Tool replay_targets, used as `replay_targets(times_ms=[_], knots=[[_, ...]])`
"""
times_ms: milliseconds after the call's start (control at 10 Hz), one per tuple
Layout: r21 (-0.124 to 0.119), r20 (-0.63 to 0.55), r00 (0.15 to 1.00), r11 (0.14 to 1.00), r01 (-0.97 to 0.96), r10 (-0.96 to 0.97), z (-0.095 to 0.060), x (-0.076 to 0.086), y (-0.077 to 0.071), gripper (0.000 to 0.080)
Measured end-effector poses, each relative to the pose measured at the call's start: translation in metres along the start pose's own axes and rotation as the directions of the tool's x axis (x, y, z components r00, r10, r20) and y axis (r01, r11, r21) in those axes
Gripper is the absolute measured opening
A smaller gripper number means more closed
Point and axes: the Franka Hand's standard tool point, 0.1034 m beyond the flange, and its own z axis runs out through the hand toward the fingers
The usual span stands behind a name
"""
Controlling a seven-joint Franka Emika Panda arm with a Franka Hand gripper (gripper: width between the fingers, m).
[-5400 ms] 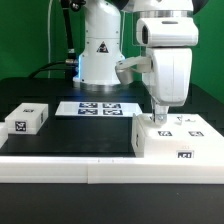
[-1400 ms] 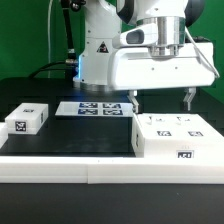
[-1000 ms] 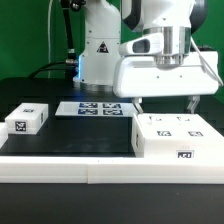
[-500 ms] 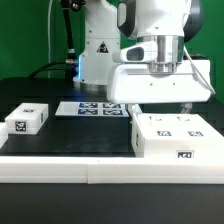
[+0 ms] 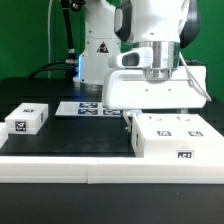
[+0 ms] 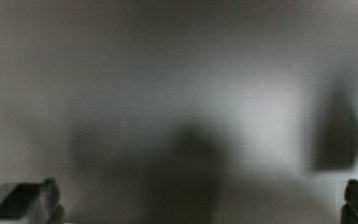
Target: Assemble cabinet
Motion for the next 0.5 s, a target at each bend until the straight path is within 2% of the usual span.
replay_targets(times_ms=[300, 400, 500], knots=[[0.000, -0.004, 1.000, 1.000, -0.002, 0.002, 0.0006, 0.0011, -0.0006, 0.0797], [0.002, -0.006, 1.000, 1.000, 0.001, -0.001, 0.0003, 0.0026, -0.0036, 0.0704], [0.003, -0.007, 1.000, 1.000, 0.005, -0.005, 0.0001, 0.0034, -0.0056, 0.0562]])
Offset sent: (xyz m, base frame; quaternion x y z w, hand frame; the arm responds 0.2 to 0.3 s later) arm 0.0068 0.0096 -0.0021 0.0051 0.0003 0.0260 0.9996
